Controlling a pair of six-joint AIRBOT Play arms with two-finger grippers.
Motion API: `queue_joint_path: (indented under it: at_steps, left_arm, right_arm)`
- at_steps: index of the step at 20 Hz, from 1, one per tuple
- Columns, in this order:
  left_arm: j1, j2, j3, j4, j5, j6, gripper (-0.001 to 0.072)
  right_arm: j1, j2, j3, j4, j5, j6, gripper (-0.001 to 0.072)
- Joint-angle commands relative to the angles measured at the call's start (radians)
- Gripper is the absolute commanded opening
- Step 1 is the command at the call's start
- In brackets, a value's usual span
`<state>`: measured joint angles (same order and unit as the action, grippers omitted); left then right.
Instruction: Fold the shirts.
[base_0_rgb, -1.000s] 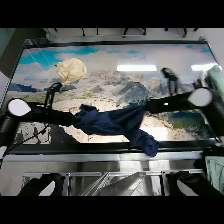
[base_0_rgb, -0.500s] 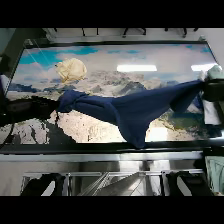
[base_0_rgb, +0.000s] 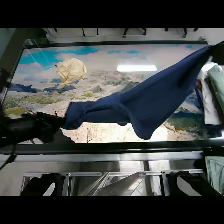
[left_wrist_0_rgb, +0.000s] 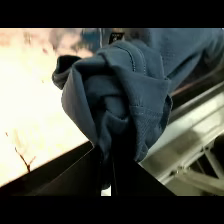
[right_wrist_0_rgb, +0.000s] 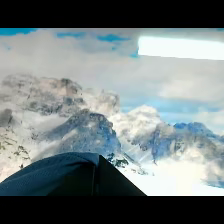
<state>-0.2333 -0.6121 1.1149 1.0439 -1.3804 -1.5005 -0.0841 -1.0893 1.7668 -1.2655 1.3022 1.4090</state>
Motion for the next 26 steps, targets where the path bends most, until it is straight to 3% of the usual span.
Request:
queue_joint_path:
  at_steps: [1,3,4,5,6,7,12,14,17,19,22,26]
  left_arm:
    - [-0.061,0.007,-0.214,0.069,0.058,-0.011,0.0018]
    - [-0.082,0.007,-0.311,0.12,0.117,-0.01,0.0018]
    - [-0.082,0.007,-0.353,0.109,0.149,-0.01,0.0018]
    - [-0.082,0.007,-0.388,0.097,0.173,-0.01,0.0018]
    - [-0.082,0.007,-0.423,0.072,0.198,-0.01,0.0018]
    - [-0.082,0.007,-0.454,0.05,0.22,-0.01,0.0018]
    - [-0.082,0.007,-0.512,0.017,0.259,-0.012,0.0018]
    - [-0.082,0.007,-0.511,0.016,0.258,-0.012,0.0018]
    - [-0.082,0.007,-0.51,0.017,0.259,-0.012,0.0018]
    - [-0.082,0.007,-0.51,0.018,0.263,-0.012,0.0018]
    - [-0.082,0.007,-0.495,0.016,0.262,-0.012,0.0018]
    - [-0.082,0.007,-0.44,0.018,0.262,-0.034,0.0018]
  right_arm:
    - [0.036,-0.221,0.024,0.029,0.046,0.031,0.0023]
    - [0.072,-0.339,0.024,0.074,0.04,0.031,0.0035]
    - [0.088,-0.391,0.024,0.098,0.019,0.031,0.0123]
    - [0.099,-0.431,0.024,0.121,-0.002,0.032,0.0361]
    - [0.104,-0.463,0.024,0.145,-0.014,0.031,0.0647]
    - [0.103,-0.484,0.024,0.161,0.003,0.031,0.071]
    - [0.008,-0.414,-0.017,0.16,0.338,0.005,0.0705]
    - [-0.04,-0.278,-0.196,0.16,0.257,0.004,0.0705]
    - [-0.115,-0.022,-0.637,0.16,0.058,-0.023,0.0705]
    - [-0.167,0.084,-0.905,0.163,0.01,-0.069,0.0705]
    - [-0.195,0.109,-1.141,0.236,-0.04,-0.147,0.0705]
    - [-0.192,0.048,-1.238,0.416,-0.121,-0.228,0.0704]
